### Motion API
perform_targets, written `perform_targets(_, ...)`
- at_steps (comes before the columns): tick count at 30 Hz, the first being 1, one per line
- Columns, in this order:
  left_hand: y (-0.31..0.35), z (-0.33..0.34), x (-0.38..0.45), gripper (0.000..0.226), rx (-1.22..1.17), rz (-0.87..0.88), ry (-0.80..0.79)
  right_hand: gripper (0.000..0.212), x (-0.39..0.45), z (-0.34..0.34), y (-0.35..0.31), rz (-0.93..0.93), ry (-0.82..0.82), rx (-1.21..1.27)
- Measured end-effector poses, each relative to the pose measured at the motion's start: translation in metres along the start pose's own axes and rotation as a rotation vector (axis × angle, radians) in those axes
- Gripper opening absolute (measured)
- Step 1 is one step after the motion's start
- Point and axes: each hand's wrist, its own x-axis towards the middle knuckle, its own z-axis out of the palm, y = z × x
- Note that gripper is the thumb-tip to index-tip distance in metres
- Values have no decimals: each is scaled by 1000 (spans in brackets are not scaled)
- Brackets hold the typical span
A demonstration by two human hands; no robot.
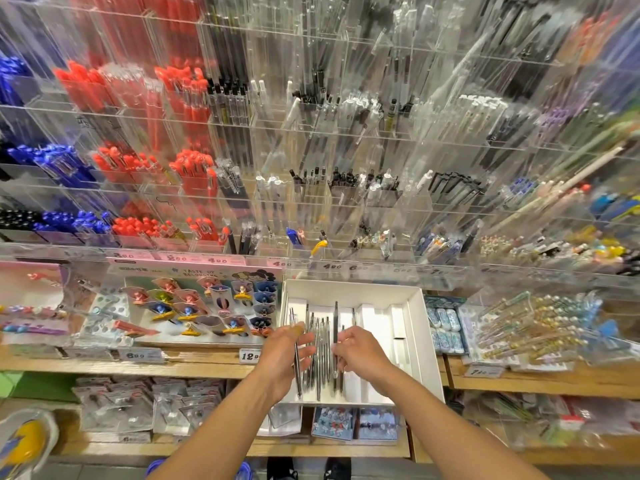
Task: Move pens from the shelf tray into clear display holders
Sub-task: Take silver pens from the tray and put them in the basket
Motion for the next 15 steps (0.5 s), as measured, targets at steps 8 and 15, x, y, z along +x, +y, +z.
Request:
perform_targets(8, -3, 9, 1, 19, 60, 11, -89, 26, -26, 22, -16, -214, -121, 77)
perform_targets(15, -6, 3, 6, 16, 62, 12, -3, 13, 7, 5, 9, 1, 20, -182)
